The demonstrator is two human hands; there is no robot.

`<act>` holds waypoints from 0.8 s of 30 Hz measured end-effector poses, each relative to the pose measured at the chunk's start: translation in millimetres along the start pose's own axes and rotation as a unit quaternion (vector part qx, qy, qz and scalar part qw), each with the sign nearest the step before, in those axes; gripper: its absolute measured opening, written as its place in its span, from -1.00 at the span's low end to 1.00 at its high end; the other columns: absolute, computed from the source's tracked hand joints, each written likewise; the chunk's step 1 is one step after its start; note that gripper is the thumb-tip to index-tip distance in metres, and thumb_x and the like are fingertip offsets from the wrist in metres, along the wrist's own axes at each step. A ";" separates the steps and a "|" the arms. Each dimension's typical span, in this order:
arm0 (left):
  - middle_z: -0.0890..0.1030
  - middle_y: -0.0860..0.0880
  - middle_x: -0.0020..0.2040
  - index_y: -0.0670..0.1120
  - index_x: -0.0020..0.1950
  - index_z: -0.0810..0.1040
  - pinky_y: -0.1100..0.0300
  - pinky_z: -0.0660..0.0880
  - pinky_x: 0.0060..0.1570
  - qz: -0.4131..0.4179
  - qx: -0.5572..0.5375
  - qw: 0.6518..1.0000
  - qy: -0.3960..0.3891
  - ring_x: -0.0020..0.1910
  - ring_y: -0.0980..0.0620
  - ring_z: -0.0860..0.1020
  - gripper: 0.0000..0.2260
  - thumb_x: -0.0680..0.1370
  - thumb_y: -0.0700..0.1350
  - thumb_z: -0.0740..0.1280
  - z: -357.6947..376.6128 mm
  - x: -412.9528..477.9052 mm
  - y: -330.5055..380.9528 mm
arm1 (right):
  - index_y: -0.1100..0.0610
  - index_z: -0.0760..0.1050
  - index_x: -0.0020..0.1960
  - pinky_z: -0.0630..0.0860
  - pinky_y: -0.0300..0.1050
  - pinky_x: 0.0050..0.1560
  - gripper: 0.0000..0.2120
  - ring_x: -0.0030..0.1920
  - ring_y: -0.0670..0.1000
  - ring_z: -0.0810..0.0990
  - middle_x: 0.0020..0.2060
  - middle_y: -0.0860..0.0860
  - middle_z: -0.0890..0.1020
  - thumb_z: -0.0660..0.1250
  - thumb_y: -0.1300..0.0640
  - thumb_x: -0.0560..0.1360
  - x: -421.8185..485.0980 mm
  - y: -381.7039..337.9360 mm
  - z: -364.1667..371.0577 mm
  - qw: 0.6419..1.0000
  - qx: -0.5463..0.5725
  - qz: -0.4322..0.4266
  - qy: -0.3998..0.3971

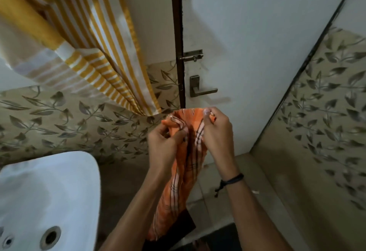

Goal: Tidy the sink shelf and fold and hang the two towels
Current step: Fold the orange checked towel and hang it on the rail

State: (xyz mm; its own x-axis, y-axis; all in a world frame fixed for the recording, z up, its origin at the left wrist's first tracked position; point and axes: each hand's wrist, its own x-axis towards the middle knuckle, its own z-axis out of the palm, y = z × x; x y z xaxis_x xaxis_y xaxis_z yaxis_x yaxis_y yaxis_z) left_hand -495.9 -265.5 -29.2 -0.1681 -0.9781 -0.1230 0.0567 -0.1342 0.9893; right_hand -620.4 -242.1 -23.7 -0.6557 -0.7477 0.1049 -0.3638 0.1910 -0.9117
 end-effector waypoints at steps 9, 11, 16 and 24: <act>0.74 -0.14 -0.10 -0.07 0.02 0.73 -0.14 0.62 0.00 0.025 0.025 0.999 -0.037 -0.04 -0.19 0.70 -0.88 0.61 -0.18 0.38 -6.4 -10.2 -24.5 | 0.00 0.64 0.22 0.63 -0.05 0.16 -0.76 0.08 -0.12 0.66 0.07 -0.08 0.71 0.37 0.05 0.57 -32.8 2.6 21.4 0.990 0.098 0.084 -0.049; 0.76 -0.07 -0.02 -0.07 0.13 0.72 0.04 0.65 0.00 0.007 0.006 0.999 -0.051 0.02 -0.08 0.72 -0.81 0.65 -0.18 0.31 -8.0 -10.3 -25.8 | -0.02 0.61 0.26 0.64 -0.11 0.15 -0.71 0.07 -0.15 0.66 0.07 -0.10 0.70 0.40 0.12 0.55 -37.8 -1.5 22.6 0.988 0.124 0.082 -0.049; 0.75 -0.08 0.05 -0.10 0.21 0.68 0.11 0.64 -0.03 0.003 -0.036 0.996 -0.081 0.06 -0.07 0.71 -0.77 0.67 -0.18 0.26 -10.0 -10.1 -26.2 | -0.02 0.61 0.25 0.63 -0.28 0.04 -0.69 0.00 -0.21 0.67 -0.04 -0.15 0.70 0.40 0.22 0.54 -43.0 -5.9 19.9 0.988 0.139 0.039 -0.050; 0.74 -0.03 0.00 -0.09 0.19 0.66 0.16 0.62 0.03 0.113 0.056 0.985 -0.114 0.04 0.02 0.71 -0.78 0.58 -0.27 0.40 -16.9 2.7 -31.0 | 0.10 0.68 0.04 0.67 -0.08 0.06 -0.76 0.02 -0.04 0.73 -0.04 0.01 0.74 0.29 0.34 0.57 -39.9 -5.2 1.1 0.958 0.258 0.046 -0.121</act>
State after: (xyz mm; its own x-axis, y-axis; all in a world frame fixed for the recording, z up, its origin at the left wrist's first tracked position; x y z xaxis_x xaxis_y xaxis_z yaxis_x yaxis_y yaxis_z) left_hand -481.4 -266.7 -61.6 -0.3819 -0.9176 0.1103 0.0118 0.1145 0.9934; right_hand -591.7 -214.0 -23.6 -0.4738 -0.8803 -0.0228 0.1031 -0.0298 -0.9942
